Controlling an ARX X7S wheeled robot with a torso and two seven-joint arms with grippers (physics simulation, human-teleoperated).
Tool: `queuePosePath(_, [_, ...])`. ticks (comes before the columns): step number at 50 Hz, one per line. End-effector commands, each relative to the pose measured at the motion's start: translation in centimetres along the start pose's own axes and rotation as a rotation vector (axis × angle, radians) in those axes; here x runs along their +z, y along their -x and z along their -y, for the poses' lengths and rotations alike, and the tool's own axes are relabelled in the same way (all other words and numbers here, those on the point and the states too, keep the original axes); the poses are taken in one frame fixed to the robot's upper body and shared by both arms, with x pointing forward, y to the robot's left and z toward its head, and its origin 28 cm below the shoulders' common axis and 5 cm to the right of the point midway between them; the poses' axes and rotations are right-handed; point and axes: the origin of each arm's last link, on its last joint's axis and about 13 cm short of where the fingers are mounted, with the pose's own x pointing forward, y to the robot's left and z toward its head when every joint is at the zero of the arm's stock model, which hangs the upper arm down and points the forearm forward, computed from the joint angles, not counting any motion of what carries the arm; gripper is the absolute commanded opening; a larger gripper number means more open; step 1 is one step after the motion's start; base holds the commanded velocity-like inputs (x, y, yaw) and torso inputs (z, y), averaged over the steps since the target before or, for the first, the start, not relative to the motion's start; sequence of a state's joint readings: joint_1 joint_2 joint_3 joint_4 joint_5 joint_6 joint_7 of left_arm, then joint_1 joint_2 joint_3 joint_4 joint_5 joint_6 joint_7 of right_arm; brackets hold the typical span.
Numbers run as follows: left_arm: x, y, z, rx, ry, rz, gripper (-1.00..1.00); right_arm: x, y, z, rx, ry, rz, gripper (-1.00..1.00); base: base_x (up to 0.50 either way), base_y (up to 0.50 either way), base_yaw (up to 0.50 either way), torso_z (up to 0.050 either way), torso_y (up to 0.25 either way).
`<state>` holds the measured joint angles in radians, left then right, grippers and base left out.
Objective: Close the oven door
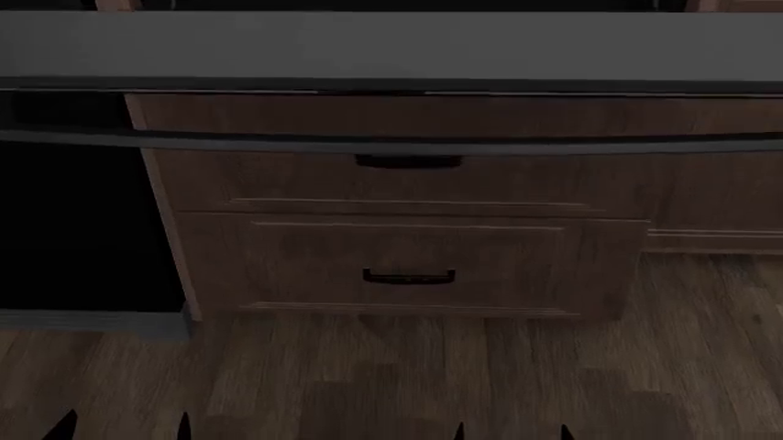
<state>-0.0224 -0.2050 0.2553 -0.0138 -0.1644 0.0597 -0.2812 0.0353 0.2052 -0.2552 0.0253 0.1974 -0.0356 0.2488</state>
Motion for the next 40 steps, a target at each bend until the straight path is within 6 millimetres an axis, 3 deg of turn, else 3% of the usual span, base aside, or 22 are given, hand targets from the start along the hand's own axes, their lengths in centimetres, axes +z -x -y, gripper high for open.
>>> queuePosePath(1, [-0.04,0.01,0.03,0.002,-0.004,-0.002,1.00,0.02,0.05,0.01,-0.003,0.001,-0.004,1.00,0.00,0.00,0.00,-0.050,0.000])
queuePosePath(12, [-0.02,-0.01,0.00,0.000,0.003,-0.003,1.00,0.04,0.01,0.00,-0.006,0.003,-0.009,1.00,0.00,0.00,0.00,-0.050,0.000])
queuePosePath(18, [0.06,0.05,-0.04,-0.003,0.014,0.003,1.00,0.02,-0.03,0.02,-0.014,0.003,-0.012,1.00,0.03,0.00,0.00,-0.001,0.000])
queuePosePath(40, [0.00,-0.01,-0.04,-0.001,0.015,0.001,1.00,-0.09,-0.13,0.02,-0.020,0.012,-0.017,1.00,0.37,0.00,0.00,0.000,0.000])
